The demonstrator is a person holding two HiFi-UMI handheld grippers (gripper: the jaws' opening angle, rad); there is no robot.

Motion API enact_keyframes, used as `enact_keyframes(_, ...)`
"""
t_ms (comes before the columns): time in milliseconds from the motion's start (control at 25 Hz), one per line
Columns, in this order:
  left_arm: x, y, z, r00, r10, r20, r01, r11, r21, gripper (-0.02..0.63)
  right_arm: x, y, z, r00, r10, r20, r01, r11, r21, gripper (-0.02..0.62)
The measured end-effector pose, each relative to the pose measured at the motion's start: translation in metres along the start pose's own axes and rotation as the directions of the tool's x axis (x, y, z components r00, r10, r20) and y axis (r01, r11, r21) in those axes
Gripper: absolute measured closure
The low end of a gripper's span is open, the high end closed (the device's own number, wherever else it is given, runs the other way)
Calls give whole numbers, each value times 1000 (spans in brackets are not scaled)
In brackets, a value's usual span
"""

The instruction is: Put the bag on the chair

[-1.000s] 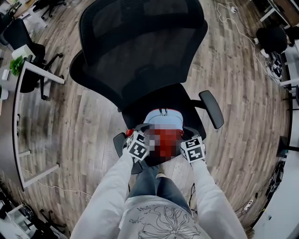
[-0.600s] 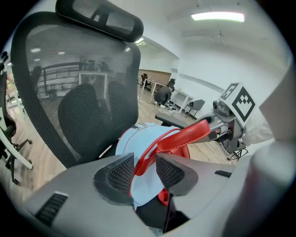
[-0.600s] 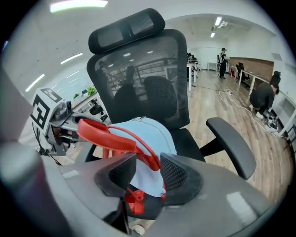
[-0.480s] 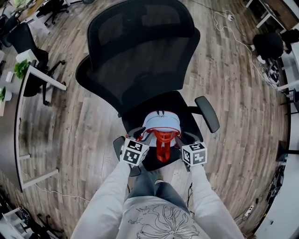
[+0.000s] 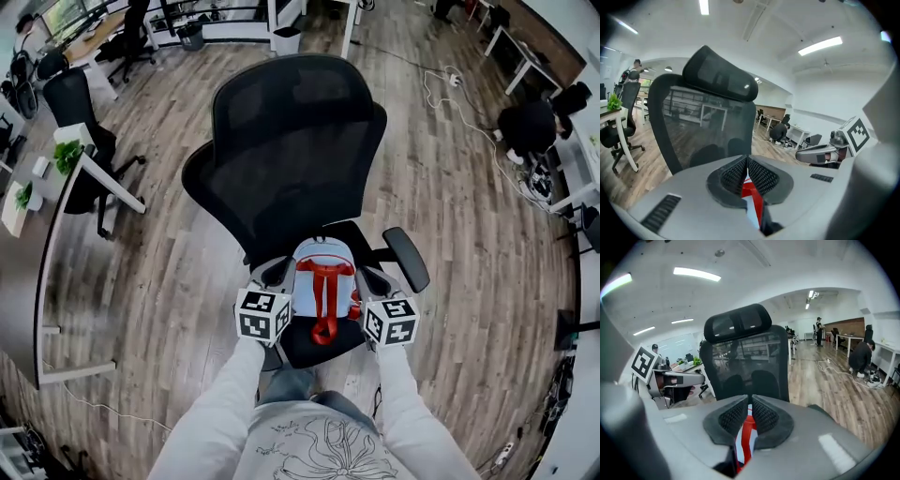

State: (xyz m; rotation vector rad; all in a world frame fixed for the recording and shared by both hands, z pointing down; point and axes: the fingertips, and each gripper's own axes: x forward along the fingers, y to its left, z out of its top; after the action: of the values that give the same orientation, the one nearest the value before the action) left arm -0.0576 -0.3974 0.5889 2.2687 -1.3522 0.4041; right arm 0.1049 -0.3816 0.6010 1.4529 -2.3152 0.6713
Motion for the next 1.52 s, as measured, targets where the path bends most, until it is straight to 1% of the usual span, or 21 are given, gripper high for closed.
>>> enact_keyframes(40, -5, -3, 10, 1000, 1, 26, -1, 1000, 3, 594, -5, 4, 12, 999, -2, 32, 2, 1000, -20, 569)
enact_keyframes(120, -17, -9, 31, 997, 9, 82, -10, 1000, 20, 597, -14, 12, 36, 996, -4, 94, 9, 998, -55, 580)
enact_keyframes(240, -37, -21, 64, 984, 31, 177, -42, 997, 60, 600, -31, 24, 68, 983, 9, 183, 4, 997, -71, 583)
enact_keyframes(320, -50, -30, 86, 971, 35, 238, -55, 995, 79, 600, -41, 30, 88, 971, 16, 239, 3, 997, -77, 584)
enact_keyframes(440, -69, -39, 113, 951, 35, 307, -63, 995, 82, 600, -55, 40, 111, 954, 17, 301, 14, 995, -100, 584)
enact_keyframes(560, -89, -44, 133, 928, 50, 368, -82, 994, 73, 600, -69, 49, 130, 937, 10, 349, 39, 990, -134, 584)
enact_keyframes(680, -107, -46, 148, 904, 79, 420, -123, 989, 79, 600, -83, 57, 146, 916, 2, 400, 57, 989, -137, 584)
enact_keyframes(800, -120, -46, 154, 891, 90, 446, -140, 987, 82, 600, -93, 61, 155, 898, -7, 439, 69, 990, -126, 584)
enact_keyframes(1120, -134, -41, 160, 880, 106, 464, -161, 984, 80, 600, -107, 60, 169, 876, -23, 481, 91, 989, -120, 584)
enact_keyframes(1320, -137, -42, 164, 875, 116, 470, -182, 979, 97, 600, -110, 61, 174, 870, -24, 492, 98, 987, -125, 584)
enact_keyframes(1520, -138, -44, 167, 871, 108, 480, -180, 978, 107, 600, -109, 62, 175, 866, -18, 499, 85, 990, -112, 584)
